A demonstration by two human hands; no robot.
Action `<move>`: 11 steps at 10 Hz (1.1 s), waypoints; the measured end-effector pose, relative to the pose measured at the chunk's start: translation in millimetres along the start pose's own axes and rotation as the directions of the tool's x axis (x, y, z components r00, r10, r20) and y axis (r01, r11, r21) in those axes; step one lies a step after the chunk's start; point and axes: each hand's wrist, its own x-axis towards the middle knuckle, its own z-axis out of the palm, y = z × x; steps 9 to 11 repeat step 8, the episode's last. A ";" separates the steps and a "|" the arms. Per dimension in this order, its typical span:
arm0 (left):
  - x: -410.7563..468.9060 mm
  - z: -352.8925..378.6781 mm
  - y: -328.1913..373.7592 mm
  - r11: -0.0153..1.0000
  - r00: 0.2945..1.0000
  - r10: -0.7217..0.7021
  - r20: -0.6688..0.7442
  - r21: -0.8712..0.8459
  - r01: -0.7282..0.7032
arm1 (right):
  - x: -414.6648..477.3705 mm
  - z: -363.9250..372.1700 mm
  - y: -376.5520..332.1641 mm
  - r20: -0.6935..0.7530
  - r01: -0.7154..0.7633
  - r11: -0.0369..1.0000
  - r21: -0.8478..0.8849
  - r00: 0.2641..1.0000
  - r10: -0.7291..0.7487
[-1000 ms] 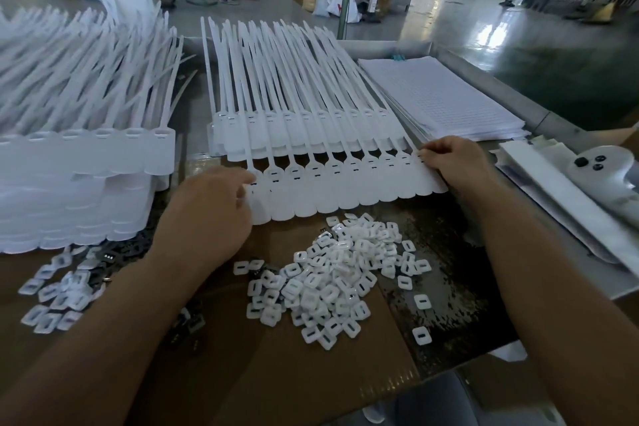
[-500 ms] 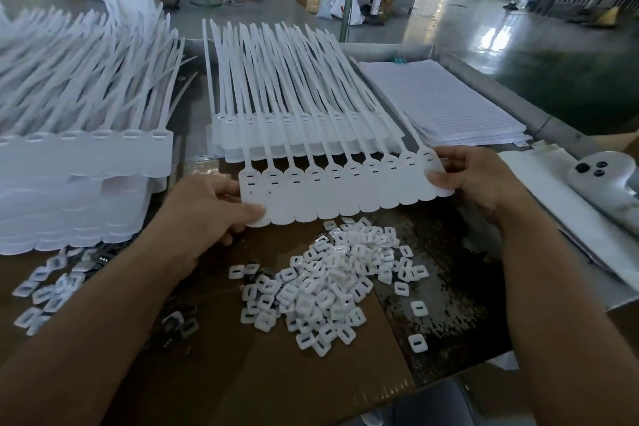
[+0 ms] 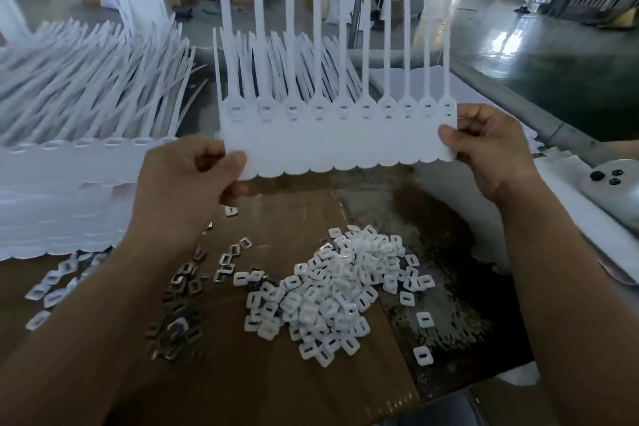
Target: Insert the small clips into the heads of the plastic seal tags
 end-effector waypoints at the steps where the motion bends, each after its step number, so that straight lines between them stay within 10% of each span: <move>1: 14.4 1.8 -2.7 0.996 0.999 -0.034 -0.028 -0.078 0.032 | 14.8 14.8 -7.0 -0.055 0.048 0.998 -0.031 0.997 -0.050; 4: 41.6 27.7 -29.0 0.929 0.981 -0.001 -0.196 0.363 0.074 | 30.7 55.6 34.5 -0.164 -0.090 0.916 -0.391 0.986 0.027; 11: -1.9 5.8 -4.9 0.873 0.996 0.021 0.092 0.484 -0.063 | 5.4 22.7 2.4 -0.101 -0.009 0.873 -0.487 0.994 -0.046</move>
